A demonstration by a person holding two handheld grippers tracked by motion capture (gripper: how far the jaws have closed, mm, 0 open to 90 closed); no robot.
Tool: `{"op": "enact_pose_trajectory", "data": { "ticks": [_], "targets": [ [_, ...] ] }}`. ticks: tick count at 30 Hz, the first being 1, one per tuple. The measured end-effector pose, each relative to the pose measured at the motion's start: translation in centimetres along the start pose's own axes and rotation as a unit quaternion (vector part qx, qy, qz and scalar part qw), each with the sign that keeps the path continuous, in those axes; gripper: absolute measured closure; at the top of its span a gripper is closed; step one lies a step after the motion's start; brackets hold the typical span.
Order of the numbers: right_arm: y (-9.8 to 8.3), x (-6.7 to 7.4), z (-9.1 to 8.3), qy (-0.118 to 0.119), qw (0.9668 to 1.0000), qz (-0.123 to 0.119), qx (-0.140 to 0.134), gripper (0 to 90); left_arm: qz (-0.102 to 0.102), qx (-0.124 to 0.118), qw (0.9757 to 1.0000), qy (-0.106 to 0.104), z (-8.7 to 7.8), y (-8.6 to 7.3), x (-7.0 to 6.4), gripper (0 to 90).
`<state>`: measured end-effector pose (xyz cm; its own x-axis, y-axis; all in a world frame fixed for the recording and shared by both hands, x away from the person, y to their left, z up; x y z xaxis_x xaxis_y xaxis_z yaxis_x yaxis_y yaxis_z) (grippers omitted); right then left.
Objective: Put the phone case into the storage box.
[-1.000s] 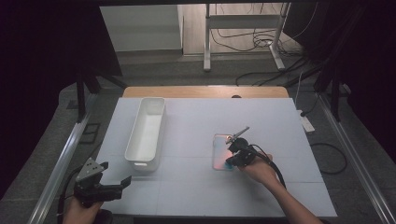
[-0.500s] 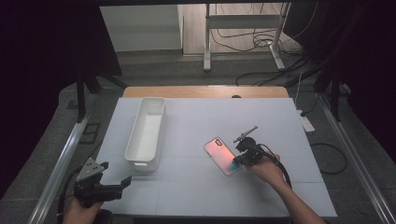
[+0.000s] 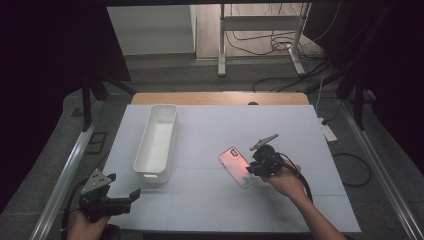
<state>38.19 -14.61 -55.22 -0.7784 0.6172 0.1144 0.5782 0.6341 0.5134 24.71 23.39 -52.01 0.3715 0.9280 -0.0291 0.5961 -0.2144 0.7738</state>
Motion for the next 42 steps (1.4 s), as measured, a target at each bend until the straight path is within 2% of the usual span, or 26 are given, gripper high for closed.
{"op": "enact_pose_trajectory", "data": {
  "ticks": [4,5,6,9,18,22,27,35,39,42],
  "targets": [
    [0.3,-0.2,-0.5,-0.009,0.9999,0.0,-0.013,53.9,-0.001,0.0,1.0,0.0,0.0,0.0,0.0,2.7],
    [0.4,-0.4,-0.6,-0.016,0.9997,0.002,-0.019,48.0,-0.001,0.0,1.0,0.0,0.0,0.0,0.0,2.7],
    [0.4,-0.4,-0.6,-0.016,0.9997,0.002,-0.019,48.0,-0.001,0.0,1.0,0.0,0.0,0.0,0.0,2.7],
    [0.6,-0.7,-0.8,-0.027,0.9994,-0.001,-0.02,38.0,0.001,0.001,1.0,0.0,0.0,0.0,0.0,2.7],
    [1.2,-1.0,-1.0,-0.031,0.9991,-0.004,-0.03,14.9,0.001,0.001,1.0,0.0,0.0,0.0,0.0,2.7],
    [1.3,-1.0,-1.0,-0.027,0.9991,0.011,-0.031,3.9,0.001,0.001,1.0,0.0,0.0,0.0,0.0,2.7],
    [1.6,-1.0,-1.0,-0.017,0.9986,0.015,-0.048,0.0,0.002,0.002,1.0,0.0,0.0,0.0,0.0,2.7],
    [1.2,-1.7,-0.7,-0.022,0.9986,0.027,-0.039,0.0,0.001,0.002,1.0,-0.001,0.0,0.0,0.0,2.7],
    [1.2,-1.8,-0.4,-0.015,0.9979,0.046,-0.042,0.0,0.002,0.002,1.0,-0.001,0.0,0.0,0.0,2.7],
    [1.2,-1.9,-0.1,-0.019,0.9983,0.041,-0.037,0.0,0.002,0.001,1.0,-0.001,0.0,0.0,0.0,2.7]
  ]
}}
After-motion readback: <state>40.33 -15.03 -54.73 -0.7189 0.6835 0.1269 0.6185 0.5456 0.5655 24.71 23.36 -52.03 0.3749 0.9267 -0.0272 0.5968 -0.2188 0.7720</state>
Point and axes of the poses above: each handheld gripper's, and its own axes: z roughly forward along the jaws, y roughly out of its top, x roughly to its left, the point moved 9 cm from there along z, roughly forward along the jaws, and after that the axes turned 5 degrees about y, right-handed, at the moved point
